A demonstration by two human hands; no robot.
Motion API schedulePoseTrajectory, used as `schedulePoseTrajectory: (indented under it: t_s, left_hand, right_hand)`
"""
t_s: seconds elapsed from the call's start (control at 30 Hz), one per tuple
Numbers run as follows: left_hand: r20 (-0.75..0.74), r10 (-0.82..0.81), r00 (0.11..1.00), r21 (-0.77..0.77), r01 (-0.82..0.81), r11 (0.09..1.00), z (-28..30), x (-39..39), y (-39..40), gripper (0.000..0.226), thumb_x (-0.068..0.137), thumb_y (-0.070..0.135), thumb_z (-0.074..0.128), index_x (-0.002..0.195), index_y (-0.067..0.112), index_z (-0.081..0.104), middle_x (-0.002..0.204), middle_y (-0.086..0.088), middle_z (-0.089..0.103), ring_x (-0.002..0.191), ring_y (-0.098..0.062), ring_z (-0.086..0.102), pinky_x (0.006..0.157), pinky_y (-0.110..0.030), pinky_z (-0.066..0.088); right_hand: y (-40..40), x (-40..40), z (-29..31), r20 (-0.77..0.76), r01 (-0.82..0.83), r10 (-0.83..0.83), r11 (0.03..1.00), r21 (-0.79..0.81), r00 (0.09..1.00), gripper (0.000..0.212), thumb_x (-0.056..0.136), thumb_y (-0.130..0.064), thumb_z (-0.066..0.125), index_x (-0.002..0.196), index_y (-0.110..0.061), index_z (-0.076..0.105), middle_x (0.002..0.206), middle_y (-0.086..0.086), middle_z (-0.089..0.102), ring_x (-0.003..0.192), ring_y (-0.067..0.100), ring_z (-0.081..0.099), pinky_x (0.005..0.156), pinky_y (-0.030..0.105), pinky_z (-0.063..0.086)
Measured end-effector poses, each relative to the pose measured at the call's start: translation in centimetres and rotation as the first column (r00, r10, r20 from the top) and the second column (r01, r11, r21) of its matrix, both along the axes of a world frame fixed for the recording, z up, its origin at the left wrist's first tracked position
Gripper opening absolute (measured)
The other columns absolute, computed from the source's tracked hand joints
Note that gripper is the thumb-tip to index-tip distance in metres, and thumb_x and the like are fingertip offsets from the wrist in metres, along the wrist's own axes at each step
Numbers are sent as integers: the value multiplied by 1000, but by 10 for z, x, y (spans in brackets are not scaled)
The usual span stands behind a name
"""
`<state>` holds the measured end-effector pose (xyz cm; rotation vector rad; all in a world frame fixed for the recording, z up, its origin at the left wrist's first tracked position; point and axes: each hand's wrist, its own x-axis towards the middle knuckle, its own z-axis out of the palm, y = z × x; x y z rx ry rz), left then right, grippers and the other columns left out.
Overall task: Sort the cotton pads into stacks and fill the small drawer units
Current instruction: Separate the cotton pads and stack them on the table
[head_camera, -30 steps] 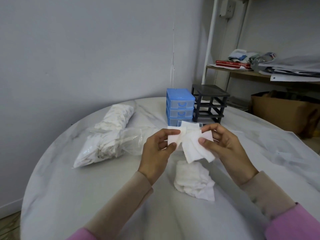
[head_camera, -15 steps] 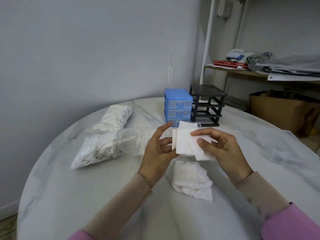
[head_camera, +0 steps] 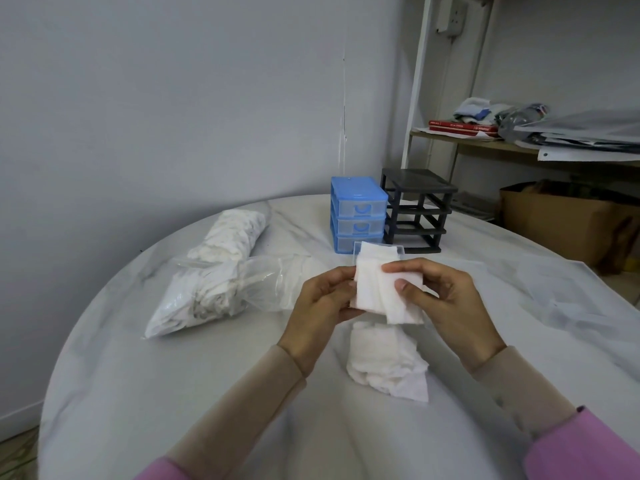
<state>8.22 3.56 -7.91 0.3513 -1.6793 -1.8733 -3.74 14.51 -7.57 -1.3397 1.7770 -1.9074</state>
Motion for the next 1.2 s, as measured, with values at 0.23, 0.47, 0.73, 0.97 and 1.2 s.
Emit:
schedulePoseTrajectory:
  t_s: [0.23, 0.47, 0.73, 0.97, 1.2]
  left_hand:
    - [-24, 12, 1000, 29, -12, 1000, 0, 0, 0, 19, 90, 1, 53, 106, 0, 63, 81, 0, 71, 74, -6, 68, 65, -16, 52]
    - [-43, 74, 996, -11, -75, 997, -2, 1, 0, 28, 90, -5, 49, 115, 9, 50, 82, -11, 67, 67, -5, 66, 61, -15, 52]
    - [-26, 82, 996, -136, -85, 987, -2, 1, -1, 25, 90, -11, 45, 86, 7, 62, 89, -4, 63, 70, 2, 60, 62, -13, 49]
    - [19, 18, 1000, -173, -15, 985, -8, -2, 0, 39, 82, -18, 55, 104, 13, 62, 103, -4, 68, 84, -8, 68, 76, -23, 56]
    - [-14, -18, 1000, -202, 15, 979, -8, -4, 1, 48, 78, -17, 59, 110, 19, 58, 102, -8, 67, 88, -10, 67, 75, -19, 52]
  right_hand:
    - [0, -1, -1, -9, -4, 4, 1000, 19, 1000, 32, 83, 3, 62, 85, -28, 71, 93, -13, 69, 90, 3, 61, 70, 17, 50]
    - [-1, -2, -2, -46, 24, -22, 999, 33, 999, 26, 81, 2, 66, 88, -23, 68, 90, -14, 66, 81, 4, 60, 66, 14, 47]
    - [-1, -6, 0, 74, 22, -18, 998, -61, 997, 22, 80, 8, 63, 80, -11, 53, 74, -12, 63, 67, 0, 58, 61, 14, 48]
    - [0, -1, 2, 59, 8, -4, 998, -67, 998, 23, 79, 8, 63, 75, -14, 69, 71, -10, 68, 61, 4, 52, 64, 11, 46]
    - [1, 1, 4, 30, 39, -39, 999, -22, 999, 24, 79, 5, 65, 78, -18, 72, 85, 2, 71, 70, 6, 55, 68, 13, 47]
